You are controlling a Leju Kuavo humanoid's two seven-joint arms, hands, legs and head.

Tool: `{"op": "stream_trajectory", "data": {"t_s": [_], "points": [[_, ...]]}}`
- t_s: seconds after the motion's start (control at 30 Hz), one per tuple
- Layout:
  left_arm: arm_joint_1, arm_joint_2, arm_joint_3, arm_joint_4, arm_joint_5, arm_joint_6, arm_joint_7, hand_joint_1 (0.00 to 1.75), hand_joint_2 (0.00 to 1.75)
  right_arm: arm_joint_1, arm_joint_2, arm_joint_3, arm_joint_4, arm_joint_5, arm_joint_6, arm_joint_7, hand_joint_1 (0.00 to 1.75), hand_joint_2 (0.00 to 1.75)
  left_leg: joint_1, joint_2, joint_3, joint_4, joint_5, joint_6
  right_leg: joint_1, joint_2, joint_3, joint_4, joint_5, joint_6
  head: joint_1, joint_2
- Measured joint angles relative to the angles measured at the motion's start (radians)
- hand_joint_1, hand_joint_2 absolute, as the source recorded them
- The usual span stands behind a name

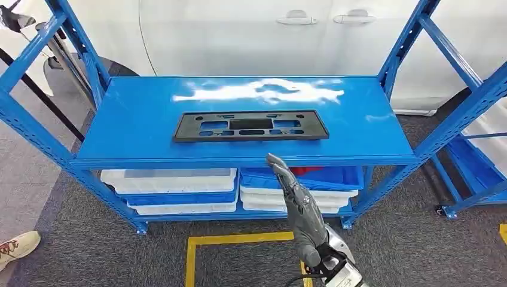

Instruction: Take the parts from the cabinet and place them on the table.

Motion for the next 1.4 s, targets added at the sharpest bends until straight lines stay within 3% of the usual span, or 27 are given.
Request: {"op": "stream_trajectory", "data": {"t_s": [0.03,0.1,0.13,0.17,0.27,0.33,0.37,0.43,0.47,0.5,0.57,0.63,0.7,0.8,0.87,0.97,1.0,1.03,1.07,1.13,1.17,1.2,1.23,1.3,1.33,1.37,1.4], "points": [[0.001,0.0,0.0,0.0,0.0,0.0,0.0,0.0,0.0,0.0,0.0,0.0,0.004,0.0,0.0,0.0,0.0,0.0,0.0,-0.001,0.009,0.0,-0.006,-0.002,-0.001,0.0,0.006,-0.039,0.045,-0.001,0.0,0.0],[0.001,0.0,0.0,0.0,0.0,0.0,0.001,0.0,0.0,0.0,0.0,0.0,0.008,0.0,0.0,0.0,0.0,0.0,0.0,-0.004,0.032,0.0,-0.02,-0.007,-0.001,-0.001,0.073,-0.216,0.165,-0.009,0.0,0.0],[0.002,-0.001,0.0,0.0,0.0,0.0,0.001,0.0,0.0,-0.001,0.0,0.0,0.008,0.0,0.0,0.0,0.0,0.0,0.0,-0.005,0.034,0.0,-0.028,-0.012,0.0,-0.003,0.103,-0.301,0.204,-0.017,0.0,0.0],[0.0,-0.001,0.0,0.001,0.0,0.0,0.002,0.0,0.0,-0.002,0.0,0.0,0.011,0.0,0.0,0.0,0.0,0.0,-0.006,-0.005,0.036,0.003,-0.035,-0.02,0.009,-0.004,0.112,-0.312,0.186,-0.02,0.0,0.0],[-0.001,-0.001,0.0,0.001,-0.001,0.003,0.003,0.0,0.0,-0.001,0.0,0.0,0.012,0.0,0.001,0.0,0.0,0.0,-0.004,-0.003,0.037,-0.005,-0.041,-0.036,0.011,0.001,0.11,-0.32,0.175,-0.032,0.0,0.0],[-0.004,0.003,0.0,0.001,-0.002,0.011,0.008,0.0,0.0,-0.001,0.001,0.0,0.012,0.001,0.002,0.0,0.0,0.0,-0.004,-0.003,0.051,0.006,-0.054,-0.047,0.0,0.002,0.137,-0.339,0.169,-0.043,0.0,0.0],[-0.005,0.002,0.0,0.001,-0.001,0.013,0.01,0.0,0.0,-0.003,0.002,0.0,0.013,0.002,0.002,0.0,0.0,0.0,-0.004,-0.003,0.029,0.054,-0.076,-0.049,-0.001,-0.002,0.147,-0.342,0.162,-0.052,-0.001,0.0],[-0.004,0.003,0.0,0.001,0.001,0.018,0.012,0.0,0.0,-0.004,0.004,0.0,0.017,0.002,0.005,0.0,0.0,0.0,-0.002,-0.003,-0.067,0.219,-0.141,-0.057,0.001,-0.003,0.161,-0.342,0.15,-0.057,-0.001,0.0],[0.0,0.003,0.0,0.001,0.005,0.019,0.011,0.0,0.0,-0.004,0.004,0.0,0.021,-0.001,0.008,0.0,0.0,0.0,-0.002,-0.003,-0.121,0.299,-0.159,-0.059,0.003,-0.003,0.167,-0.341,0.143,-0.058,-0.001,0.0],[0.003,0.003,0.0,0.001,0.009,0.019,0.01,0.0,0.0,-0.004,0.004,0.0,0.025,-0.003,0.008,0.0,0.0,0.0,-0.002,-0.003,-0.153,0.329,-0.148,-0.06,0.003,-0.001,0.175,-0.341,0.136,-0.058,-0.001,0.0],[0.006,0.005,0.0,0.001,0.01,0.017,0.001,0.0,0.0,-0.006,0.005,0.0,0.033,-0.006,0.01,0.0,0.0,0.0,-0.003,-0.003,-0.139,0.242,-0.054,-0.055,0.004,0.002,0.201,-0.341,0.119,-0.054,-0.001,0.0],[0.006,0.006,0.0,0.001,0.01,0.01,-0.01,0.0,0.0,-0.011,0.007,0.0,0.041,-0.008,0.01,0.0,0.0,0.0,-0.004,-0.003,-0.075,0.062,0.062,-0.044,0.005,0.002,0.231,-0.341,0.097,-0.049,-0.001,0.0],[0.004,0.008,0.0,0.001,0.009,0.003,-0.016,0.0,0.0,-0.013,0.007,0.0,0.048,-0.008,0.006,0.0,0.0,0.0,-0.013,-0.003,-0.049,0.014,0.039,-0.029,0.009,0.003,0.235,-0.343,0.084,-0.035,-0.001,0.0],[0.006,0.008,0.0,0.001,0.008,0.001,-0.018,0.0,0.0,-0.014,0.006,0.003,0.051,-0.013,0.005,0.0,0.0,0.0,-0.011,-0.005,-0.04,0.009,0.031,-0.011,0.01,0.002,0.244,-0.337,0.091,-0.019,-0.001,0.0],[0.006,0.008,0.0,0.001,0.006,0.0,-0.019,0.0,0.0,-0.019,0.005,0.011,0.054,-0.021,0.011,0.0,0.0,0.0,-0.007,-0.005,-0.016,-0.006,0.025,0.001,0.006,0.0,0.213,-0.263,0.081,-0.012,0.0,0.0],[0.005,0.008,0.0,0.001,0.006,0.001,-0.018,0.0,0.0,-0.028,0.003,0.029,0.067,-0.034,0.035,0.0,0.0,0.0,-0.007,-0.005,-0.001,-0.006,0.007,0.006,0.001,0.0,0.068,-0.054,-0.008,0.0,0.0,0.0],[0.006,0.008,0.0,0.001,0.007,0.003,-0.015,0.0,0.0,-0.035,0.003,0.036,0.076,-0.037,0.044,0.0,0.0,0.0,-0.007,-0.005,0.007,-0.006,0.0,0.005,0.0,0.0,0.033,-0.022,-0.018,0.003,0.0,0.0],[0.007,0.008,0.0,0.001,0.008,0.007,-0.011,0.0,0.0,-0.043,0.003,0.041,0.086,-0.037,0.054,0.0,0.0,0.0,-0.007,-0.006,0.017,-0.006,-0.008,0.004,-0.002,0.0,0.019,-0.032,0.003,0.005,0.0,0.0],[0.007,0.008,0.0,0.001,0.009,0.01,-0.007,0.0,0.0,-0.053,0.004,0.046,0.096,-0.037,0.062,0.0,0.0,0.0,-0.007,-0.007,0.03,-0.006,-0.016,0.002,-0.003,-0.001,0.026,-0.083,0.049,0.003,0.0,0.0],[0.007,0.006,0.0,0.001,0.011,0.015,-0.003,0.0,0.0,-0.07,0.005,0.057,0.113,-0.035,0.071,0.0,0.0,0.0,-0.007,-0.008,0.058,-0.007,-0.035,-0.003,-0.002,-0.003,0.081,-0.255,0.177,-0.007,0.0,0.0],[0.007,0.004,0.0,0.002,0.012,0.02,-0.001,0.0,0.0,-0.079,0.005,0.062,0.127,-0.031,0.075,0.0,0.0,0.0,-0.007,-0.008,0.064,-0.008,-0.044,-0.009,0.001,-0.006,0.095,-0.314,0.21,-0.015,0.0,0.0],[0.006,0.003,0.0,0.002,0.012,0.025,0.0,0.0,0.0,-0.089,0.007,0.067,0.146,-0.027,0.079,0.0,0.0,0.0,-0.01,-0.009,0.067,-0.004,-0.047,-0.014,0.008,-0.008,0.094,-0.318,0.166,-0.018,0.0,0.0],[0.005,0.004,0.0,0.002,0.012,0.031,0.0,0.0,0.0,-0.094,0.01,0.072,0.16,-0.01,0.072,0.0,0.0,0.0,-0.01,-0.009,0.062,-0.006,-0.052,-0.023,0.008,-0.006,0.096,-0.315,0.19,-0.028,0.0,0.0],[0.006,0.003,0.0,0.002,0.01,0.042,-0.006,0.0,0.0,-0.113,0.016,0.087,0.189,0.046,0.033,0.0,0.0,0.0,-0.011,-0.007,0.078,-0.001,-0.049,-0.034,0.008,-0.002,0.102,-0.319,0.188,-0.04,0.0,0.0],[0.005,0.003,0.0,0.002,0.007,0.045,-0.007,0.0,0.0,-0.119,0.021,0.093,0.201,0.079,0.014,0.0,0.0,1.75,-0.008,-0.007,0.073,0.006,-0.06,-0.038,0.002,-0.002,0.111,-0.327,0.191,-0.046,-0.001,0.0],[0.005,0.003,0.0,0.002,0.002,0.047,-0.009,0.0,0.0,-0.127,0.024,0.102,0.217,0.118,-0.012,0.001,0.0,1.75,-0.006,-0.007,0.064,0.035,-0.07,-0.041,0.002,-0.003,0.118,-0.331,0.189,-0.05,0.0,0.0],[0.004,0.002,-0.001,0.002,-0.001,0.047,-0.009,0.0,0.0,-0.136,0.028,0.112,0.233,0.152,-0.033,0.002,0.0,1.75,-0.006,-0.007,0.033,0.094,-0.095,-0.045,0.002,-0.004,0.12,-0.331,0.185,-0.055,0.0,0.0]]}}
